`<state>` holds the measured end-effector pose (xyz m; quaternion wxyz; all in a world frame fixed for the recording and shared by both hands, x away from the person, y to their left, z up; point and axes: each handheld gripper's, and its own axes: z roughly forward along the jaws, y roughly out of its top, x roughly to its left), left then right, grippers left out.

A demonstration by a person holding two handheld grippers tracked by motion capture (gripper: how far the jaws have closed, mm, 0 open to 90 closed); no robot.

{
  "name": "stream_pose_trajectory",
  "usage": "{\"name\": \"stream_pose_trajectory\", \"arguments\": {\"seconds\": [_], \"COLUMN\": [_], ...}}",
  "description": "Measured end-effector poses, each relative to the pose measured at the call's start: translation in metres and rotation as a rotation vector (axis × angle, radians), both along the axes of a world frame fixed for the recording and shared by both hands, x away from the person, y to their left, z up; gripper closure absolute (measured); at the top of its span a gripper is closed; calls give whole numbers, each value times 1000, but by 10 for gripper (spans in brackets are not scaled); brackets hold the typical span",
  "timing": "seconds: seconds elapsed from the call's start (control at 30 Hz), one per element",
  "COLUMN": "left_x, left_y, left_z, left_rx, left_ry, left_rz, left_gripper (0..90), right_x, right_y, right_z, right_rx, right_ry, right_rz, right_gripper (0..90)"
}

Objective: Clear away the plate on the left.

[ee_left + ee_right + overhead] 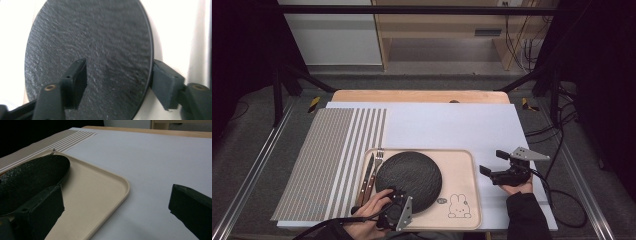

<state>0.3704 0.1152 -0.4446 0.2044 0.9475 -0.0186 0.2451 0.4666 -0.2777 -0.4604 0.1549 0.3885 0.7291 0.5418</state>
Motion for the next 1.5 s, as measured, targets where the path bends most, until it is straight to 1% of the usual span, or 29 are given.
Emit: {"name": "stream_pose_trajectory", "arguments": {"seconds": [0.07, 0.17, 0.23, 0.27, 0.37, 0.43, 0.53, 0.6, 0.77, 0.8, 0.83, 0.87, 0.9, 0.97, 1.0, 1.07, 1.17, 1.23, 1.3, 1.4, 1.5], "left_x": [1, 4, 6, 7, 12, 16, 22, 27, 38, 40, 42, 43, 45, 48, 49, 52, 55, 57, 59, 61, 63], "left_y": [2, 4, 7, 8, 14, 18, 23, 29, 45, 47, 52, 55, 59, 66, 71, 77, 91, 100, 110, 128, 146], "left_z": [4, 7, 12, 14, 21, 25, 29, 32, 37, 37, 38, 39, 39, 39, 39, 38, 37, 37, 36, 35, 31], "left_rx": [-22, -52, -102, -118, -157, -177, -211, -235, -333, -346, -368, -377, -398, -412, -427, -442, -481, -512, -540, -597, -644], "left_ry": [18, 33, 52, 62, 98, 110, 126, 113, 161, 166, 172, 173, 177, 172, 168, 174, 173, 181, 173, 177, 166], "left_rz": [10, 35, 67, 77, 107, 138, 173, 212, 268, 276, 290, 294, 304, 322, 334, 348, 375, 390, 412, 446, 484], "left_gripper": [248, 200, 173, 167, 134, 97, 69, 67, 52, 47, 41, 40, 40, 40, 39, 36, 33, 32, 30, 26, 26], "right_x": [0, 0, 0, 0, 0, 0, 0, 0, 0, 0, 0, 0, 0, 0, 0, 0, 0, 0, 0, 0, 0], "right_y": [0, 0, 0, 0, 0, 0, 0, 0, 0, 0, 0, 0, 0, 0, 0, 0, 0, 0, 0, 0, 0], "right_z": [0, 0, 0, 0, 0, 0, 0, 0, 1, 1, 0, 0, 0, 0, 0, 0, 0, 0, 0, 0, 0], "right_rx": [1, 2, 1, 0, 0, 2, 1, 1, 3, 3, 3, 1, 3, 2, 2, 1, 1, 0, -3, -2, -2], "right_ry": [0, 1, 0, 1, -1, 1, 2, 0, -2, 0, 1, 0, 2, 2, 2, 2, 2, 3, 2, 3, 2], "right_rz": [0, -1, 0, 0, 1, 1, 0, 2, -1, 0, 0, 1, 0, 0, 0, 0, 0, -2, -1, -1, -1], "right_gripper": [1, 1, 1, 1, 1, 1, 1, 1, 1, 1, 1, 1, 1, 1, 1, 1, 1, 1, 1, 1, 1]}}
